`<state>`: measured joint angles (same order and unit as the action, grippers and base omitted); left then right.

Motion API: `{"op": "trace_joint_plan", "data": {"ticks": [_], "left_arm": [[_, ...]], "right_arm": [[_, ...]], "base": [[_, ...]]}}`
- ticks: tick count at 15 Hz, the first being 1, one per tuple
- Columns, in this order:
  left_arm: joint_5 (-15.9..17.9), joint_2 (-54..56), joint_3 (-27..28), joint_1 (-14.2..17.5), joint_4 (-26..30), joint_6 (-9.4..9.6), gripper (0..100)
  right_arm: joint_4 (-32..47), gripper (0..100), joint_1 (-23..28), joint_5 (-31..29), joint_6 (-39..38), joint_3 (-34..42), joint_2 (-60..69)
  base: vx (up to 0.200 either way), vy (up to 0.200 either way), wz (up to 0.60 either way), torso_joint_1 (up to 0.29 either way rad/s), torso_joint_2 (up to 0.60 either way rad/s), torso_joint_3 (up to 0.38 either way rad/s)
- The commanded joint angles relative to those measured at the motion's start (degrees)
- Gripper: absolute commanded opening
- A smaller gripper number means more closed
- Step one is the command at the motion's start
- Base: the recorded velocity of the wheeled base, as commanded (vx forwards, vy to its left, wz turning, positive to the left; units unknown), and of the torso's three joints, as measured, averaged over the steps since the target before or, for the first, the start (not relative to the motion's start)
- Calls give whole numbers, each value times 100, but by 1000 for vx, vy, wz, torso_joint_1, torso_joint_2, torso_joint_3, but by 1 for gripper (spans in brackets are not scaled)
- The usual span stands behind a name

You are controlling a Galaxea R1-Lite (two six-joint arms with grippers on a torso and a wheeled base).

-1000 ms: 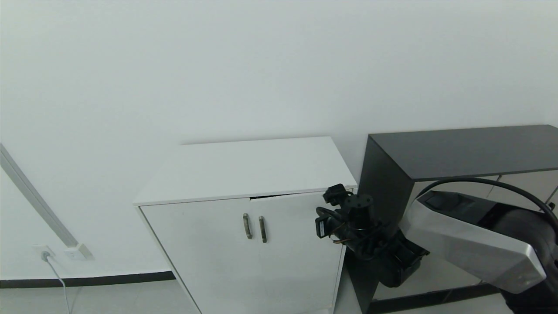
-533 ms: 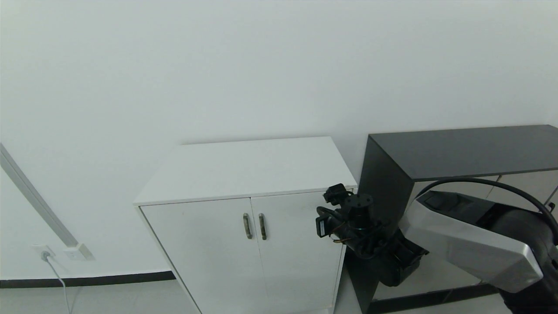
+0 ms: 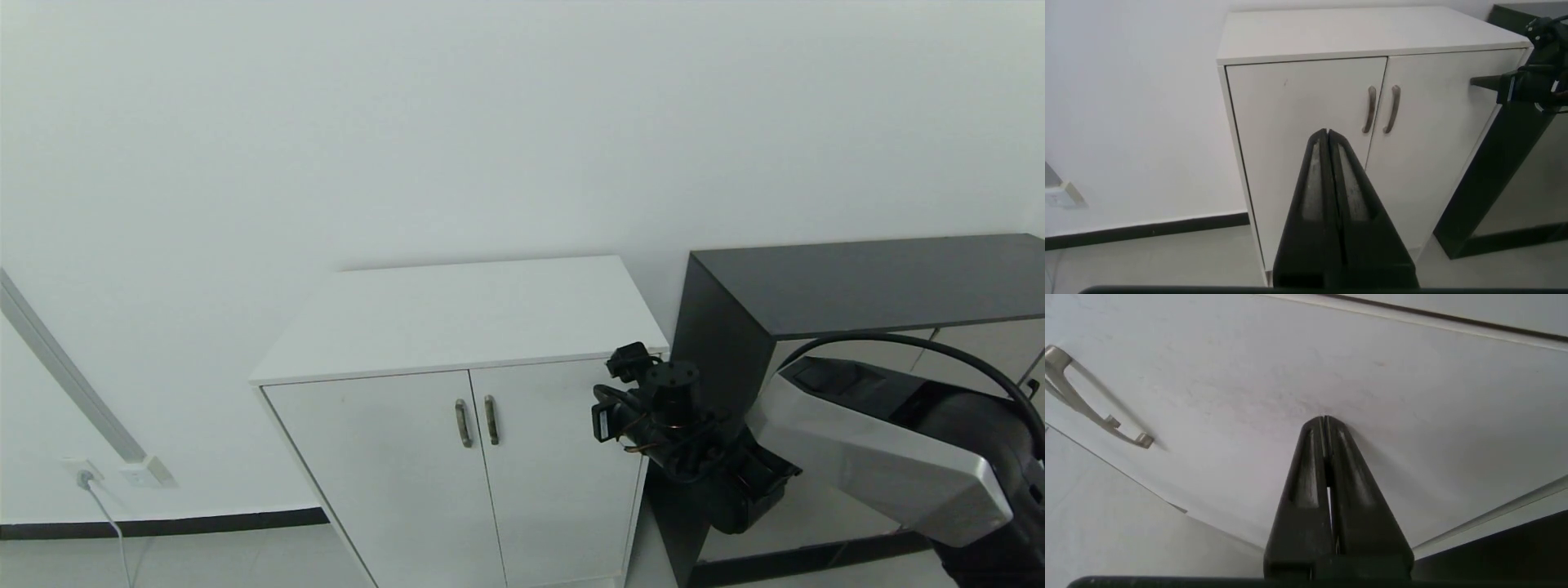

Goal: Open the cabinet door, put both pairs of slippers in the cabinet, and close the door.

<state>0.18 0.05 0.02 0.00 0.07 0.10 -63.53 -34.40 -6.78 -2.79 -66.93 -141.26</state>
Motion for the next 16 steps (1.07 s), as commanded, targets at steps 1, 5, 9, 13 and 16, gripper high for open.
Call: {"op": "trace_joint_plan", "data": {"ticks": [1,5,9,13,16], "left_arm": [[-1,-5,-2,0,1,-1,0],[-1,-5,6,0,1,-10,0],[-1,-5,6,0,-7,-71,0],[8,-5,6,0,-7,-71,0],[8,-5,6,0,-7,-62,0]], "right_arm": [[-2,0,-5,1,-2,-5,2],[-55,0,-31,-17,-2,206,161],[-477,0,-137,-43,-2,1323,925],[-1057,0,12,-632,-11,2342,1558],[-1426,0,329,-869,-2,3072,2041]], "base": [[0,0,0,0,0,0],[0,0,0,0,0,0],[0,0,0,0,0,0],[0,0,0,0,0,0],[0,0,0,0,0,0]]}}
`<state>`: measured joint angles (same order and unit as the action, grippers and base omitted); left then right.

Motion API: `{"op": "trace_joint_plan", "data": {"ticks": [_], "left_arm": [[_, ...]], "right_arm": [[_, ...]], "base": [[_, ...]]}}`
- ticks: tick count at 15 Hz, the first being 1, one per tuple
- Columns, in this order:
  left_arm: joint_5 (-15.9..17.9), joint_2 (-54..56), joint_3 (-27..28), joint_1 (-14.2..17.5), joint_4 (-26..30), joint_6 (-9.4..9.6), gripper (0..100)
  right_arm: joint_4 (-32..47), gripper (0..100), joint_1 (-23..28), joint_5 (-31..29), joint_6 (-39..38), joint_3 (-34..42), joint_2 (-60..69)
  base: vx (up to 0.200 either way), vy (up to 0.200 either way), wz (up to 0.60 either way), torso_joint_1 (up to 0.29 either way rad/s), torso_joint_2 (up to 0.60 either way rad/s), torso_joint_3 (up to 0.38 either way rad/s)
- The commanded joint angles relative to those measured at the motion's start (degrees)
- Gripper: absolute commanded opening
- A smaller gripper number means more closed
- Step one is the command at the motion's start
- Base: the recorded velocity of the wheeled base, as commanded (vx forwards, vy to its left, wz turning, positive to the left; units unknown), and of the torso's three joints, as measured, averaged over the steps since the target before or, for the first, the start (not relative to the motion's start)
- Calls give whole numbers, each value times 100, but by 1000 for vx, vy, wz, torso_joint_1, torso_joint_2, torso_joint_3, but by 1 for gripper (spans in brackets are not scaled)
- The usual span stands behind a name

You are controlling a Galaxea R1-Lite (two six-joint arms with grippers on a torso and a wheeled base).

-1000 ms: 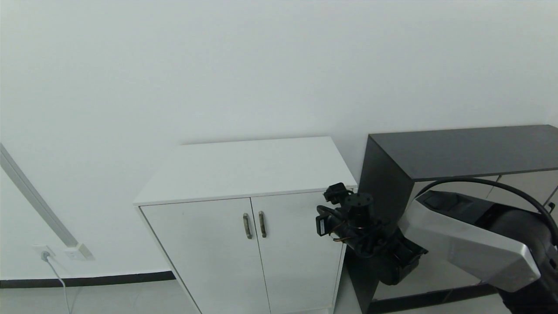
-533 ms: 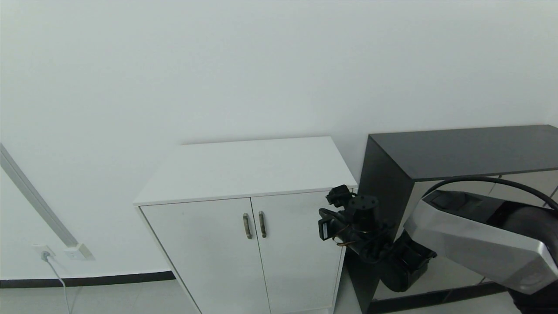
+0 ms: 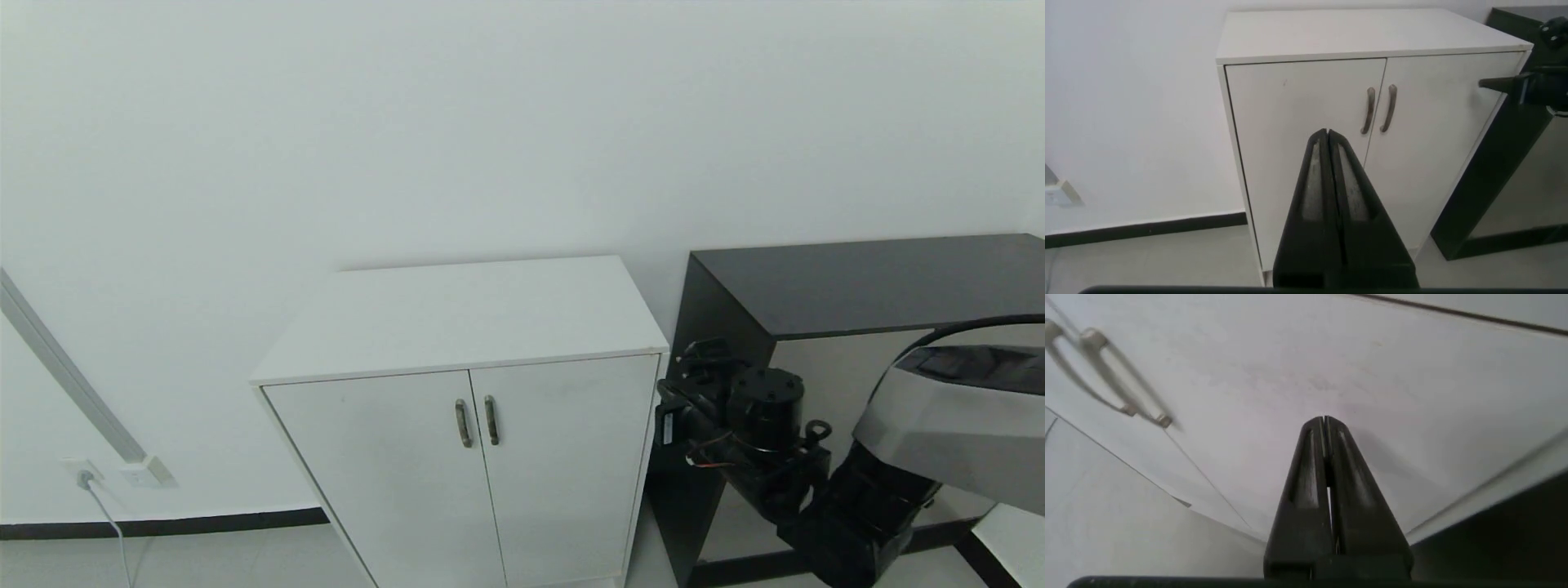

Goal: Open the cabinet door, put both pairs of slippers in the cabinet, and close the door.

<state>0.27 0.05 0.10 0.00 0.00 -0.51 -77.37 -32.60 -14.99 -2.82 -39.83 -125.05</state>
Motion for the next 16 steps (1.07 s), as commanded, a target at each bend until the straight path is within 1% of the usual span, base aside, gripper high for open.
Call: {"op": "trace_joint_plan", "data": {"ticks": [1,2,4,6,9,11,16], "left_arm": [[8,-5,-1,0,0,7,0],[8,-5,-1,0,0,7,0],[8,-5,-1,0,0,7,0],[8,-5,-1,0,0,7,0],[8,-5,-1,0,0,7,0],[8,-5,-1,0,0,7,0],[8,-5,-1,0,0,7,0]], "right_arm": [[-59,0,263,-47,-8,652,605],[-146,0,403,-83,-8,889,701],[-586,0,711,-364,-17,1346,824],[-893,0,1001,-399,-17,1970,1053],[-955,0,1361,-399,-17,2629,1563],[-902,0,1476,-399,-8,2954,1976],[-902,0,1476,-399,9,3737,2635]], "base": [[0,0,0,0,0,0],[0,0,0,0,0,0],[0,0,0,0,0,0],[0,0,0,0,0,0],[0,0,0,0,0,0],[0,0,0,0,0,0],[0,0,0,0,0,0]]}}
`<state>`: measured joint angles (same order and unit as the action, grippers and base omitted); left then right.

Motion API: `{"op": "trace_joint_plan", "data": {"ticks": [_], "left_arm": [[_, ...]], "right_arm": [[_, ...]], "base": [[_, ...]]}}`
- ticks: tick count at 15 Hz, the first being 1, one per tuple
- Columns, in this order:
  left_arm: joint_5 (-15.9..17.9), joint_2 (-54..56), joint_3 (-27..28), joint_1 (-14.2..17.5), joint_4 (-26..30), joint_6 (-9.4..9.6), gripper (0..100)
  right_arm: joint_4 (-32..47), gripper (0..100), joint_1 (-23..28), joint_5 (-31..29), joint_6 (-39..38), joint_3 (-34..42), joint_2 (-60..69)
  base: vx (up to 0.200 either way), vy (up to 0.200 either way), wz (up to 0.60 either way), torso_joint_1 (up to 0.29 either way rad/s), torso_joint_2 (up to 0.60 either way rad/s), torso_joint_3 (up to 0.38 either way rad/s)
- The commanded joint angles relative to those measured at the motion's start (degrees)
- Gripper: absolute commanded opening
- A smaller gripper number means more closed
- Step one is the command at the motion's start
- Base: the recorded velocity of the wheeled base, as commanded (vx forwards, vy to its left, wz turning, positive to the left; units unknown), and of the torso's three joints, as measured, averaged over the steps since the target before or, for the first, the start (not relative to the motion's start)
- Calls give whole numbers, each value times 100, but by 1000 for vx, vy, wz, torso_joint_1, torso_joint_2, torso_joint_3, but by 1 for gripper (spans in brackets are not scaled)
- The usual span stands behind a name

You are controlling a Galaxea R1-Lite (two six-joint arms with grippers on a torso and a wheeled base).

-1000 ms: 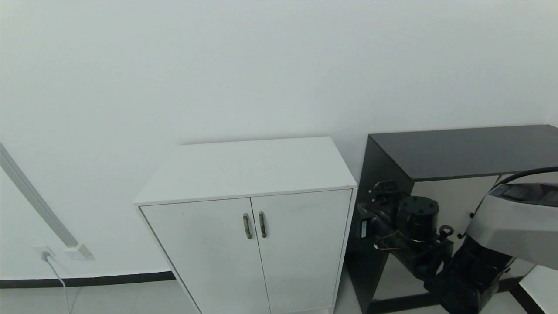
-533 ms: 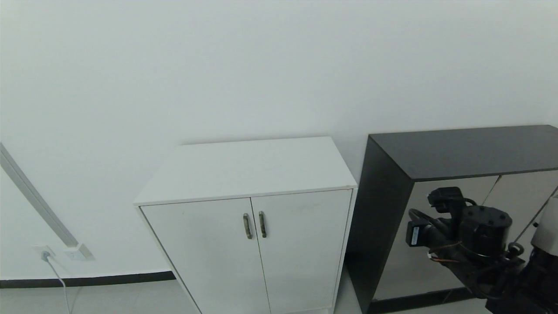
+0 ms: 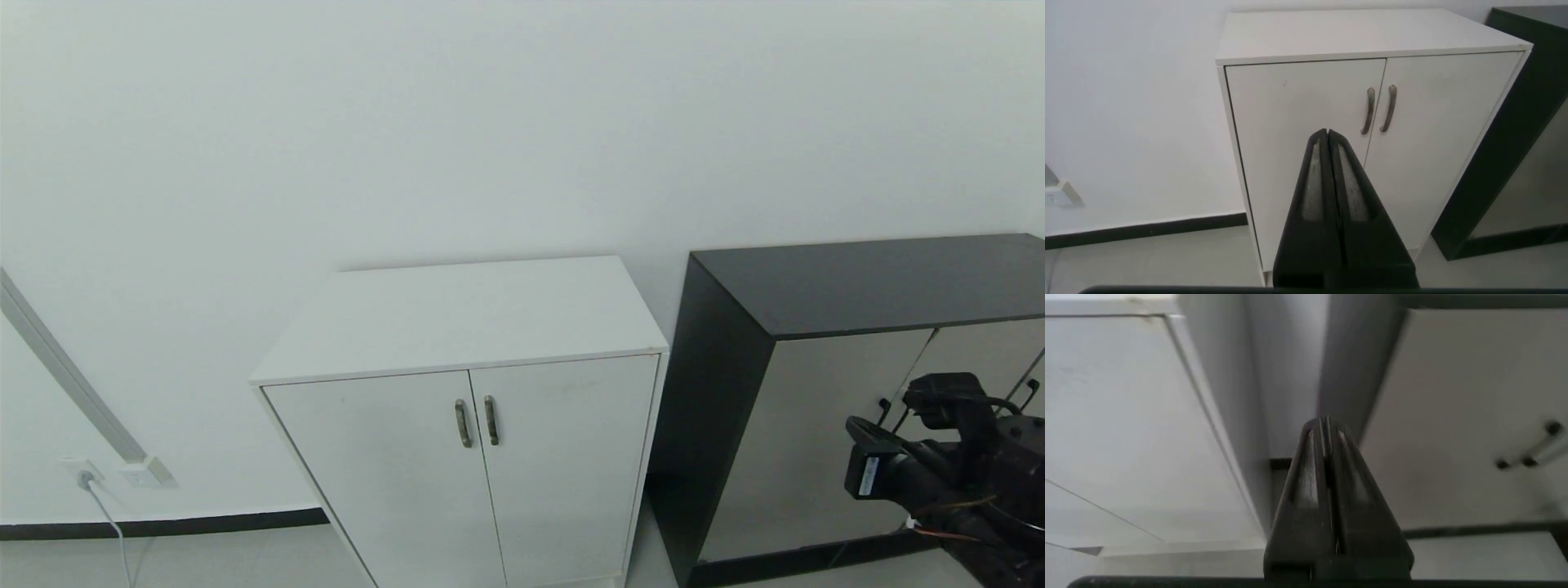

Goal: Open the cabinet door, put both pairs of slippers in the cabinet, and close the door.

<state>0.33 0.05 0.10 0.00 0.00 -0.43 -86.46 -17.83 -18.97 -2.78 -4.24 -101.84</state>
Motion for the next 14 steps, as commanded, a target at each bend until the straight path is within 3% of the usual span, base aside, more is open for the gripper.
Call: {"op": "trace_joint_plan", "data": {"ticks": [1,6,14], "left_arm": [[2,-5,-1,0,0,-1,0],[-7,-5,-1,0,0,-10,0],[-7,-5,-1,0,0,-19,0]], "right_arm": [[15,0,8,-2,32,292,437],[823,0,219,-2,146,424,1456],[3627,0,245,218,67,424,3680]], "base": [[0,0,0,0,0,0],[0,0,0,0,0,0],[0,0,0,0,0,0]]}}
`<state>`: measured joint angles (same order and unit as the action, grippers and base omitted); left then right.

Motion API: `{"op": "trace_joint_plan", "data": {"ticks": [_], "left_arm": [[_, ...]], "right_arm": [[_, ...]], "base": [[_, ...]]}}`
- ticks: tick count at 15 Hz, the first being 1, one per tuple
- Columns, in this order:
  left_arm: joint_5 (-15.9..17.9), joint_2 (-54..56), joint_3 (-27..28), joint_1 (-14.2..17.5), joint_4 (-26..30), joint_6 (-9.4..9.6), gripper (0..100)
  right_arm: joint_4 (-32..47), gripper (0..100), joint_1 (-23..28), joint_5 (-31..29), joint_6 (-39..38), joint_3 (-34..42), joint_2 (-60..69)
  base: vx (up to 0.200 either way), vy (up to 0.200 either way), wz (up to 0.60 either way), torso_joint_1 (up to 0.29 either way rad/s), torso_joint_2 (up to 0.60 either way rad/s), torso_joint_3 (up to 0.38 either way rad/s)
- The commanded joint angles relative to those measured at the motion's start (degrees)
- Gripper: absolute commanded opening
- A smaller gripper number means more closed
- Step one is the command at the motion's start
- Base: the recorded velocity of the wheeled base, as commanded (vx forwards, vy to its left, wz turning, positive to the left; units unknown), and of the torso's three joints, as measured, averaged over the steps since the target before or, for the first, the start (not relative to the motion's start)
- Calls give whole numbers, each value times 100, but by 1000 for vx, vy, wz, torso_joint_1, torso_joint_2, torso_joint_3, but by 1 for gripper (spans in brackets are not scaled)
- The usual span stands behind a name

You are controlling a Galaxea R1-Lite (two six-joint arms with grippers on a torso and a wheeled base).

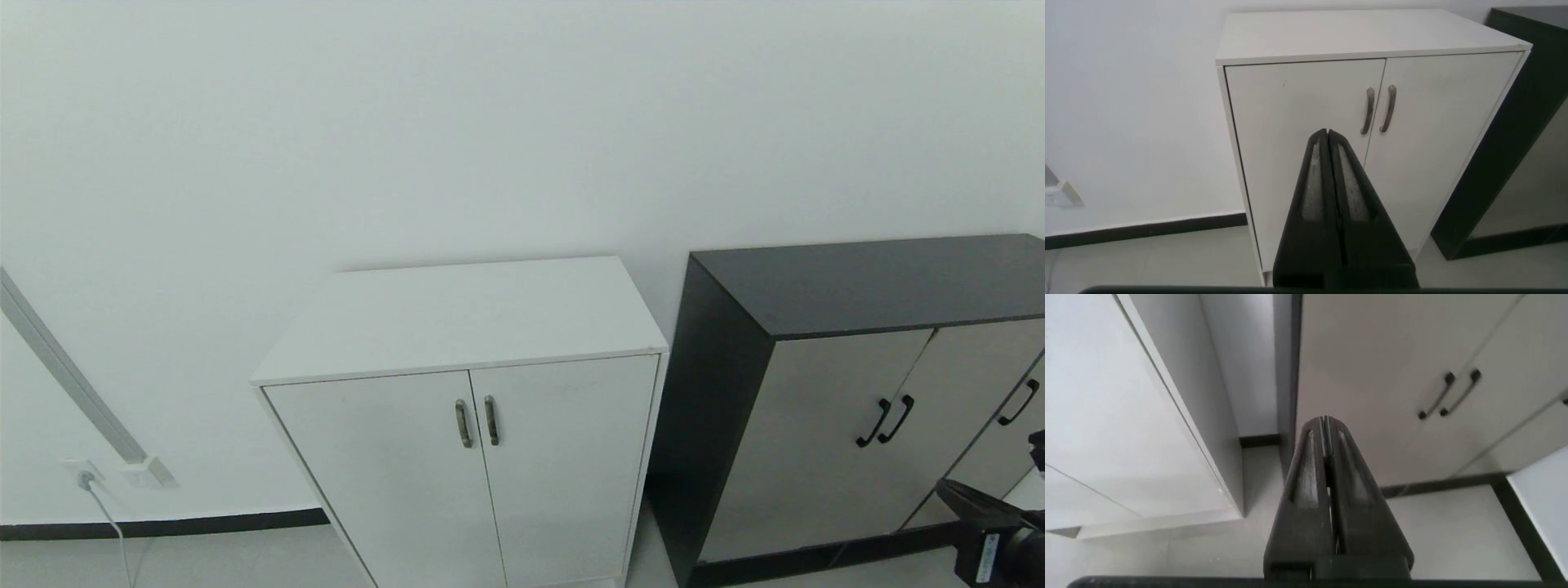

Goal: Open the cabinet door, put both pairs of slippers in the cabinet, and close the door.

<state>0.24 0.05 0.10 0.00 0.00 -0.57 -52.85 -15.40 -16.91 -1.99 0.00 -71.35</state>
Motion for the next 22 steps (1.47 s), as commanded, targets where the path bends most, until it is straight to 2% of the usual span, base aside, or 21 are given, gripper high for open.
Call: {"op": "trace_joint_plan", "data": {"ticks": [1,12,13,15,20,21,22], "left_arm": [[2,-5,-1,0,0,-4,0],[2,-5,-1,0,0,-4,0],[2,-5,-1,0,0,-4,0],[2,-5,-1,0,0,-4,0],[2,-5,-1,0,0,5,0],[2,-5,-1,0,0,-4,0],[2,-5,-1,0,0,-4,0]], "right_arm": [[618,0,2,74,-12,0,921],[4168,0,-34,1304,-109,0,3365],[4555,0,-34,1533,-91,0,3707],[5179,0,-42,1621,207,0,4314],[5302,0,19,1656,392,-18,4701],[5302,0,125,1638,401,-26,4648],[5302,0,467,1638,401,-35,4551]], "base": [[0,0,0,0,0,0],[0,0,0,0,0,0],[0,0,0,0,0,0],[0,0,0,0,0,0],[0,0,0,0,0,0],[0,0,0,0,0,0],[0,0,0,0,0,0]]}}
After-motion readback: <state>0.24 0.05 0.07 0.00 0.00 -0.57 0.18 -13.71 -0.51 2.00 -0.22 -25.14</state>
